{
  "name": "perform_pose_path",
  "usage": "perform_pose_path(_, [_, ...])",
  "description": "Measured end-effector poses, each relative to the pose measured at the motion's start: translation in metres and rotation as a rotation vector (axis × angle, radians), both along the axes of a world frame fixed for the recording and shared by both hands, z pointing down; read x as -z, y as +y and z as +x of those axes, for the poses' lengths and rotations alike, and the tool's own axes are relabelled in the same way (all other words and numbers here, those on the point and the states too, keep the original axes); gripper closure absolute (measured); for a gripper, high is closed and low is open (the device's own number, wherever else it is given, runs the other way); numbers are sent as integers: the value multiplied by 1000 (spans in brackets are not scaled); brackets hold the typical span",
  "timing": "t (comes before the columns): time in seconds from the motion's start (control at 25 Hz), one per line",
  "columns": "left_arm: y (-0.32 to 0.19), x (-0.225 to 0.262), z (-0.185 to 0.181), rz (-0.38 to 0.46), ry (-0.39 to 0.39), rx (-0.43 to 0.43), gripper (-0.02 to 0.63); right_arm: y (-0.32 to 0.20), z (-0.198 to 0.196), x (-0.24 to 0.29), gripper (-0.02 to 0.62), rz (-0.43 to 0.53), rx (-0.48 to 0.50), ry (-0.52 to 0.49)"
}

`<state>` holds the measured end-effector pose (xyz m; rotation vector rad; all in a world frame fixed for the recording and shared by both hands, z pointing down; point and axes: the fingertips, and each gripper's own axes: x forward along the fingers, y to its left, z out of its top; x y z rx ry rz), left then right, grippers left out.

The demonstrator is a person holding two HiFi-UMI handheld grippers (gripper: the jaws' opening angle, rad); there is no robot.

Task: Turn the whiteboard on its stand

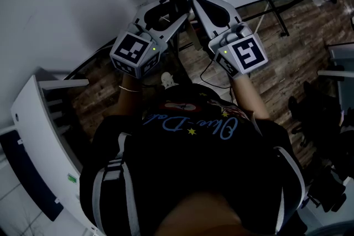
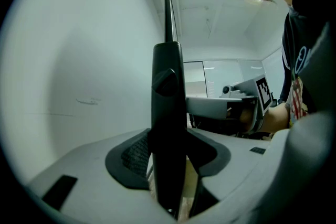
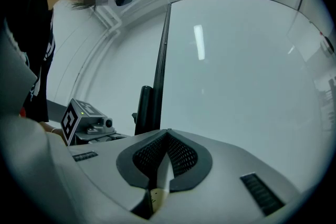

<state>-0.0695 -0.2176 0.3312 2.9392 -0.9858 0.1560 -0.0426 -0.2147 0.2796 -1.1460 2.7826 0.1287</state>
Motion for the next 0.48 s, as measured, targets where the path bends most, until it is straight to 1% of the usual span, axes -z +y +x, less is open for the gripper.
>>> perform_pose_path(0.24, [0,4,1,9,-1,-2,394,1,0,-1,574,-7,-8,-4])
perform_pose_path(0.48, [2,3,1,0,-13,-7,394,2,0,0,574,-4,-13,5])
